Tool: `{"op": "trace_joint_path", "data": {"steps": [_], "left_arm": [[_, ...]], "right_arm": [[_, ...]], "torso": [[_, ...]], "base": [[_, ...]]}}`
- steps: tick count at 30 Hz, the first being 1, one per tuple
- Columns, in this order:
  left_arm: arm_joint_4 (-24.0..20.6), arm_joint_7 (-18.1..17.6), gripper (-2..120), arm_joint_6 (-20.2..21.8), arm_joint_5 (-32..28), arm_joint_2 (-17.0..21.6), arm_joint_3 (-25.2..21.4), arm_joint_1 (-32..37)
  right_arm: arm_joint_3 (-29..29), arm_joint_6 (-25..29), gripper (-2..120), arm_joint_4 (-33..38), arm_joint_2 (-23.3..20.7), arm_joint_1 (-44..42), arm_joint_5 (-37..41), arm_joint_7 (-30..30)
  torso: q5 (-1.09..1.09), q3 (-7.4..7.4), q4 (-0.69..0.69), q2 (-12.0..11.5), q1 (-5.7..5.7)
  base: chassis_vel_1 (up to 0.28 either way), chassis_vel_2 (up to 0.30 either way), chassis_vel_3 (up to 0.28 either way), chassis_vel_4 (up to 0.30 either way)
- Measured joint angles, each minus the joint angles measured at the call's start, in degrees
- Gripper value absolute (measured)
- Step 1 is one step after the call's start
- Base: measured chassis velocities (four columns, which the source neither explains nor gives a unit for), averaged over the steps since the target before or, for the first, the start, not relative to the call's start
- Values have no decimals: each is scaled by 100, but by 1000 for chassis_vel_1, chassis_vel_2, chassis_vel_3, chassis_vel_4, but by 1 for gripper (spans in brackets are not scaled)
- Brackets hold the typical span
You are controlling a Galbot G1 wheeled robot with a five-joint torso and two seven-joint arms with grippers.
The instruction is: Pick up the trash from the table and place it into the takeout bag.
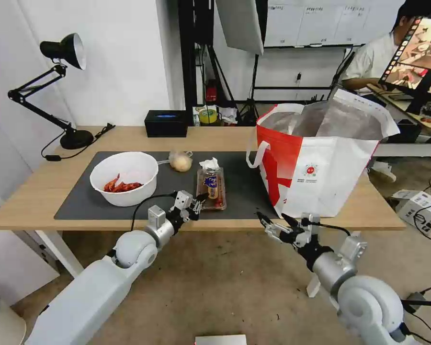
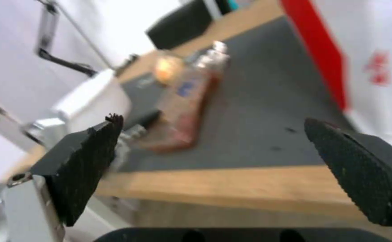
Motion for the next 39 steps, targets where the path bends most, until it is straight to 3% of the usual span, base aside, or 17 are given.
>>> {"op": "trace_joint_path", "data": {"steps": [16,30,35,39], "left_arm": [[-13,32,0,-105,-33,121,38,74],[-12,44,0,-127,-137,193,107,4],[-32,35,0,-126,-142,201,116,29],[-34,30,0,-125,-155,192,120,41]], "right_arm": [[-753,75,100,-744,-237,1328,1897,822],[-1483,94,100,-1628,-60,2723,2472,1522],[-1671,-261,100,-1909,63,3162,2797,2271],[-1766,-450,100,-2077,133,3340,2870,2456]], "torso": [[0,0,0,0,0],[0,0,0,-1,0],[-1,1,1,0,0],[0,0,0,0,0]], "base": [[0,0,0,0],[0,0,0,0],[0,0,0,0],[0,0,0,0]]}}
